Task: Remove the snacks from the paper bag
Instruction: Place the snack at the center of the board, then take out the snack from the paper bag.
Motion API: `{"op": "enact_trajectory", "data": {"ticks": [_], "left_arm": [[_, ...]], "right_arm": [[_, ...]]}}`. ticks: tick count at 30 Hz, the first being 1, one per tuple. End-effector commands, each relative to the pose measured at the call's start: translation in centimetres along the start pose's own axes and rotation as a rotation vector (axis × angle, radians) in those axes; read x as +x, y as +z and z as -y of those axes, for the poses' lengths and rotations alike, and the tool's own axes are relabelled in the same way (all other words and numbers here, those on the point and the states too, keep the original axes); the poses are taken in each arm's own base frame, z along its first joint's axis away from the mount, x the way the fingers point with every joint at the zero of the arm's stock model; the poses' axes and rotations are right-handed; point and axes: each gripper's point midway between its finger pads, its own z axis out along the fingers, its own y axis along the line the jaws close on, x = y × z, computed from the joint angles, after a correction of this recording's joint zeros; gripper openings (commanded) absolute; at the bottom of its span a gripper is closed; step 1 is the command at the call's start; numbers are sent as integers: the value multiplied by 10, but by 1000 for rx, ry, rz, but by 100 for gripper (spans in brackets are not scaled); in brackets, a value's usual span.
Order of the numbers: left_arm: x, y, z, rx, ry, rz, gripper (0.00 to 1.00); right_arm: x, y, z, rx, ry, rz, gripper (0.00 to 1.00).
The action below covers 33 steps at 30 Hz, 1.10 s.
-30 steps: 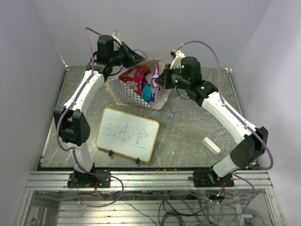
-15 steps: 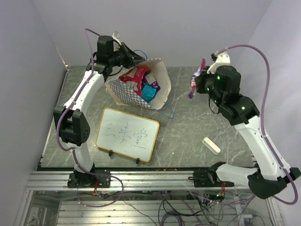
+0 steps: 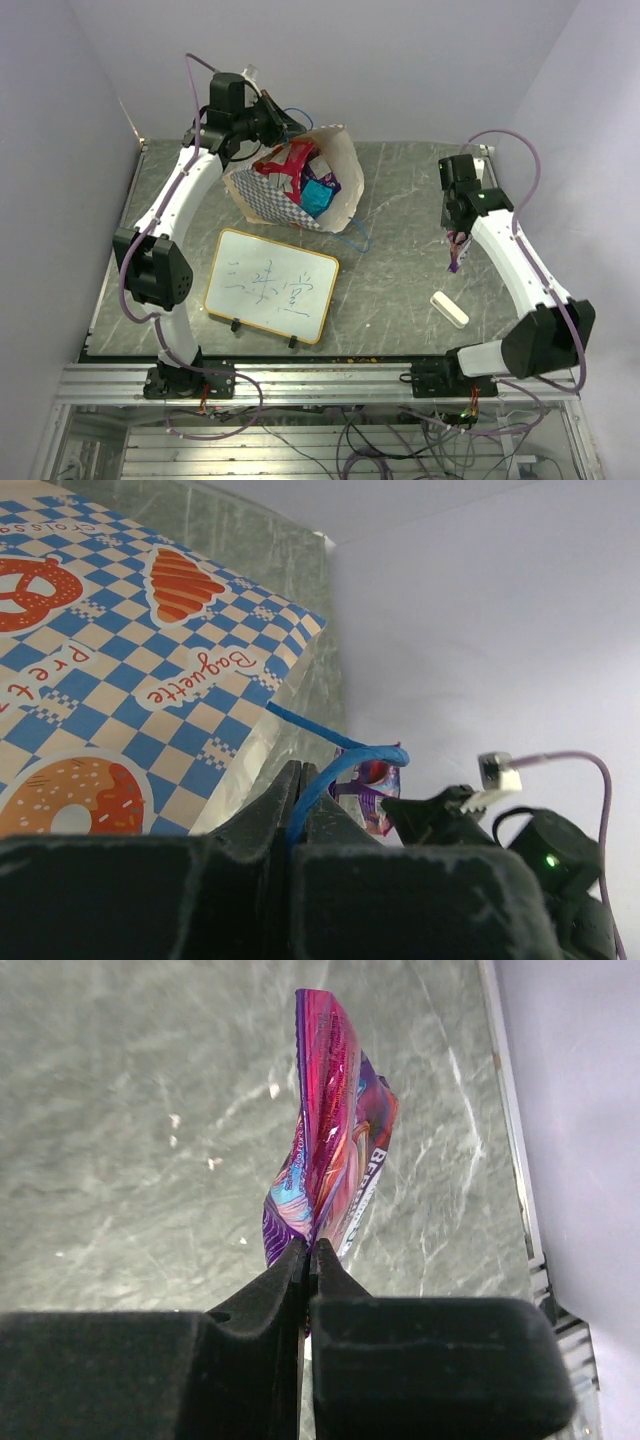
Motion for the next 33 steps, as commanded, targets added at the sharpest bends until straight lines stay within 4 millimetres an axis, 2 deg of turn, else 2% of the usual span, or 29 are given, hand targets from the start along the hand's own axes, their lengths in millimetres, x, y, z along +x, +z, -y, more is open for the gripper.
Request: {"op": "enact_trajectory", "data": {"ticks": [1, 3, 5, 9, 10, 12, 14, 16, 19, 20, 21, 23, 27, 29, 33], "left_arm": [[7, -20, 26, -28, 103, 6, 7], [8, -25, 27, -40, 120, 24, 7], [11, -29, 25, -51, 118, 35, 7], [14, -33, 32, -50, 123, 31, 7], [16, -32, 35, -36, 122, 21, 7], [19, -31, 42, -13, 132, 15, 7], [21, -30, 51, 17, 147, 28, 7], [22, -30, 55, 27, 165, 45, 7], [24, -30, 55, 32, 178, 55, 7], [24, -29, 54, 31, 182, 52, 7], [24, -30, 54, 29, 186, 51, 7], [26, -30, 55, 25, 199, 42, 7], [30, -32, 53, 20, 192, 30, 7], [33, -32, 52, 23, 171, 24, 7], [41, -28, 50, 23, 109, -21, 7]], "right_arm": [[9, 22, -4, -2, -16, -52, 0], [7, 36, -15, -23, -12, -59, 0], [4, 55, -37, -80, -2, -70, 0], [-11, 92, -101, -298, 52, -81, 0], [-15, 100, -114, -346, 42, -85, 3], [-17, 114, -127, -374, 3, -124, 24], [-18, 117, -132, -387, -32, -180, 30], [-23, 104, -135, -442, -56, -165, 38], [-23, 79, -128, -490, -42, -103, 70], [-15, 73, -125, -497, -38, -98, 75], [-16, 65, -122, -503, -29, -82, 79], [-3, 56, -116, -509, -22, -98, 81], [13, 35, -120, -599, -14, -122, 82], [11, 19, -123, -664, -40, -96, 82], [-6, -12, -125, -769, -62, 17, 80]]}}
